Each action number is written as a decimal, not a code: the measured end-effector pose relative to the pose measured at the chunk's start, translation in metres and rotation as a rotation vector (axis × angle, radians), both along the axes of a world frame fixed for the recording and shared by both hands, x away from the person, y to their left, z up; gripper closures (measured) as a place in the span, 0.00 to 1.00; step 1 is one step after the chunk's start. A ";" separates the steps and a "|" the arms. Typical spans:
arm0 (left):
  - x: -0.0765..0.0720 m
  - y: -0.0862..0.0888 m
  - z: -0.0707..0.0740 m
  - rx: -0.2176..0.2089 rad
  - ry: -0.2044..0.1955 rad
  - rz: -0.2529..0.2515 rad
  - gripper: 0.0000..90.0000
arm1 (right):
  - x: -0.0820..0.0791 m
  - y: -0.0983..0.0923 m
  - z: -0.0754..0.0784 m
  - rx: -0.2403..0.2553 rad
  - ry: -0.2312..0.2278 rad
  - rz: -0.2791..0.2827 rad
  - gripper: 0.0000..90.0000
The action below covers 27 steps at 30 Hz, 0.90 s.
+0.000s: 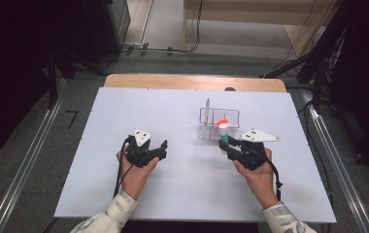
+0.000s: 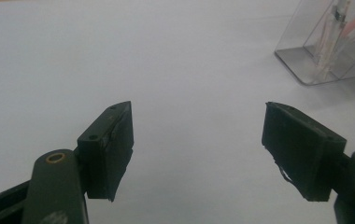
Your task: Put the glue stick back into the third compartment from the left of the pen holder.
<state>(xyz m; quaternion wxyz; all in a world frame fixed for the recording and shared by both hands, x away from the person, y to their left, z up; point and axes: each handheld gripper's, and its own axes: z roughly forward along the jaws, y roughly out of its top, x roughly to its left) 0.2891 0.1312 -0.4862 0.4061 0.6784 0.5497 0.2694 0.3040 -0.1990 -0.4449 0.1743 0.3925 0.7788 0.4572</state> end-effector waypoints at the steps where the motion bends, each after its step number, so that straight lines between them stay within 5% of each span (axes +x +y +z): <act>1: 0.000 0.002 0.000 0.001 -0.002 0.002 0.28 | 0.001 -0.002 0.001 0.003 -0.001 -0.006 0.71; 27: -0.001 0.006 0.000 -0.015 0.003 0.006 0.28 | 0.027 -0.034 0.017 0.045 -0.044 -0.138 0.71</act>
